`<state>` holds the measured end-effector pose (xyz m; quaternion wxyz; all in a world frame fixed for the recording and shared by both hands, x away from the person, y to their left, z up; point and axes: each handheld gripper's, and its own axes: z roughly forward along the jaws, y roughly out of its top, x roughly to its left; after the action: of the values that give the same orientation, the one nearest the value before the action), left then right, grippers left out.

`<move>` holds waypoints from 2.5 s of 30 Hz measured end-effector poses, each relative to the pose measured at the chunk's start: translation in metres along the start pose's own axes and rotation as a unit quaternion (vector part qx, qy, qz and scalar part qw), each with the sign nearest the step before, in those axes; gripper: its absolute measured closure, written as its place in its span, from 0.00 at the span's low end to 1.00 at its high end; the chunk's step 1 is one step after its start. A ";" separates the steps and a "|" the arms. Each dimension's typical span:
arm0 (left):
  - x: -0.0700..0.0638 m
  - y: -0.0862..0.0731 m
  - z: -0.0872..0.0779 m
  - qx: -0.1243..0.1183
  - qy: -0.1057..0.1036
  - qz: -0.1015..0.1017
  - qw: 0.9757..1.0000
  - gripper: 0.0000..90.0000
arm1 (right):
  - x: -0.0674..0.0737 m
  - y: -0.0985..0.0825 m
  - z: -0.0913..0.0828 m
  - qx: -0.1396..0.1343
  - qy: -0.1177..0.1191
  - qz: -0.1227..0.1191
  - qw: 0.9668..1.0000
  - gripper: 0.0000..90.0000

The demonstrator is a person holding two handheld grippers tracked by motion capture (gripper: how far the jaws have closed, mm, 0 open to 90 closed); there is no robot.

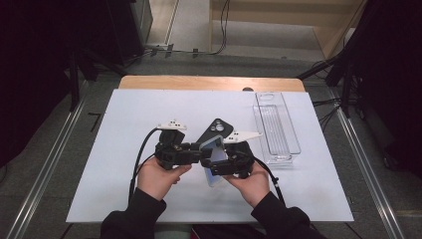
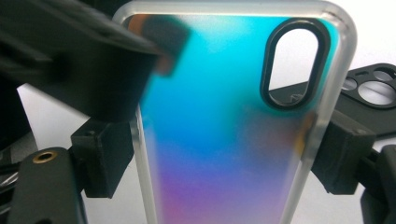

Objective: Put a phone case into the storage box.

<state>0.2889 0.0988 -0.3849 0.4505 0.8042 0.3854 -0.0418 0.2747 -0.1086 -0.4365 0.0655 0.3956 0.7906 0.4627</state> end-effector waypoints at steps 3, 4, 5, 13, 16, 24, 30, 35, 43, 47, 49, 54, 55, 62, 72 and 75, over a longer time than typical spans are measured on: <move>0.002 0.000 -0.001 0.006 0.004 0.004 1.000 0.51 | -0.005 0.000 -0.001 0.002 -0.002 0.003 1.000 0.18; 0.002 0.000 -0.001 0.005 0.006 0.006 1.000 0.47 | -0.006 0.000 -0.002 0.003 -0.003 0.004 1.000 0.18; 0.003 0.000 -0.001 0.008 0.009 0.005 1.000 0.45 | -0.008 0.000 -0.002 0.003 -0.003 0.004 1.000 0.18; 0.009 -0.002 -0.006 0.019 -0.005 0.039 0.999 0.36 | -0.020 0.000 -0.004 0.009 -0.002 -0.008 1.000 0.18; 0.013 -0.003 -0.007 0.025 -0.016 0.050 0.998 0.36 | -0.023 0.001 -0.007 0.007 0.001 -0.002 1.000 0.18; 0.023 -0.013 -0.006 0.047 -0.051 0.099 0.993 0.35 | -0.030 0.003 -0.014 0.006 0.016 -0.004 1.000 0.18; 0.030 -0.025 -0.005 0.065 -0.044 0.128 0.989 0.31 | -0.033 0.004 -0.021 0.005 0.021 -0.013 1.000 0.18; 0.037 -0.034 -0.005 0.064 -0.041 0.131 0.988 0.31 | -0.035 0.005 -0.025 0.002 0.026 -0.012 1.000 0.18; 0.046 -0.050 -0.003 0.073 -0.032 0.137 0.987 0.31 | -0.038 0.005 -0.028 0.006 0.024 -0.009 1.000 0.18; 0.050 -0.053 -0.005 0.062 -0.016 0.127 0.990 0.31 | -0.040 0.006 -0.031 0.003 0.027 -0.007 1.000 0.18; 0.054 -0.055 -0.006 0.060 -0.024 0.115 0.991 0.31 | -0.040 0.006 -0.031 0.007 0.027 -0.008 1.000 0.18; 0.058 -0.063 -0.008 0.069 -0.025 0.118 0.990 0.31 | -0.043 0.005 -0.034 0.010 0.029 -0.004 1.000 0.18; 0.058 -0.064 -0.008 0.070 -0.026 0.119 0.990 0.31 | -0.044 0.005 -0.034 0.010 0.030 -0.003 1.000 0.18; 0.061 -0.073 -0.013 0.078 -0.023 0.115 0.990 0.31 | -0.048 0.006 -0.038 0.015 0.025 -0.001 1.000 0.18; 0.063 -0.082 -0.021 0.075 -0.015 0.107 0.991 0.31 | -0.053 0.008 -0.048 0.011 0.022 0.003 1.000 0.18; 0.060 -0.083 -0.023 0.063 -0.010 0.097 0.993 0.31 | -0.055 0.009 -0.051 0.009 0.019 0.003 1.000 0.18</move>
<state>0.2699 0.1758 -0.4539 0.4049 0.8640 0.2977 -0.0302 0.2928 -0.1786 -0.4151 0.0455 0.3899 0.7947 0.4630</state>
